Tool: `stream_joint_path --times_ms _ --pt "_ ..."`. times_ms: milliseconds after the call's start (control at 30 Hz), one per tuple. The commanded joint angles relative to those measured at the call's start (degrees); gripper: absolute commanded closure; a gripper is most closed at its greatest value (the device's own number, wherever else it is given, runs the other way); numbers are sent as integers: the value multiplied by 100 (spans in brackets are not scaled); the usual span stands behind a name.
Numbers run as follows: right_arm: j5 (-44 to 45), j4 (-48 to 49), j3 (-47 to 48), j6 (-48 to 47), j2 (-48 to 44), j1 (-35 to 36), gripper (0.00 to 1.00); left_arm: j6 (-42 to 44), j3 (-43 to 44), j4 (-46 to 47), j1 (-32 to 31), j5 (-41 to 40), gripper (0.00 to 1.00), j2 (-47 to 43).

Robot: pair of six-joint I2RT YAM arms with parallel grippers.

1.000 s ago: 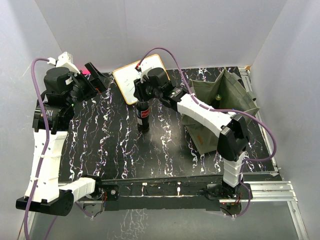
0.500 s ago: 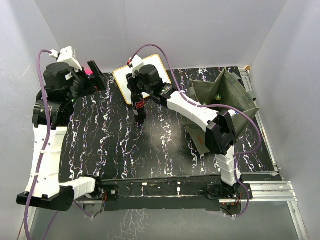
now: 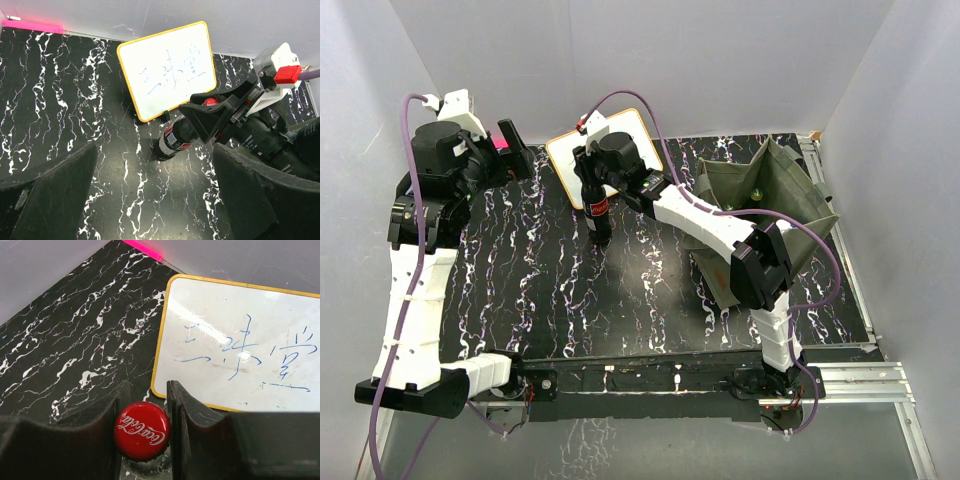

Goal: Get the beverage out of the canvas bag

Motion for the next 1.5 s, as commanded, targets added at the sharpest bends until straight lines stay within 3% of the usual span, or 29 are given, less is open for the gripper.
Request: stream_joint_path --times_ms 0,500,800,1000,1267,1467 --pt "156 554 -83 15 -368 -4 85 64 -36 234 -8 -53 3 1" --pt "139 317 -417 65 -775 5 68 -95 -56 287 -6 -7 3 -39" --pt "270 106 -161 66 -914 1 23 -127 109 224 -5 89 3 -9" --pt "240 -437 86 58 -1439 2 8 -335 67 356 -10 176 3 53" --pt "404 -1535 -1284 348 -3489 1 5 -949 -352 601 -4 494 3 34" --pt "1255 -2888 -2125 800 -5042 1 7 -1289 -747 709 -1 632 3 -59"
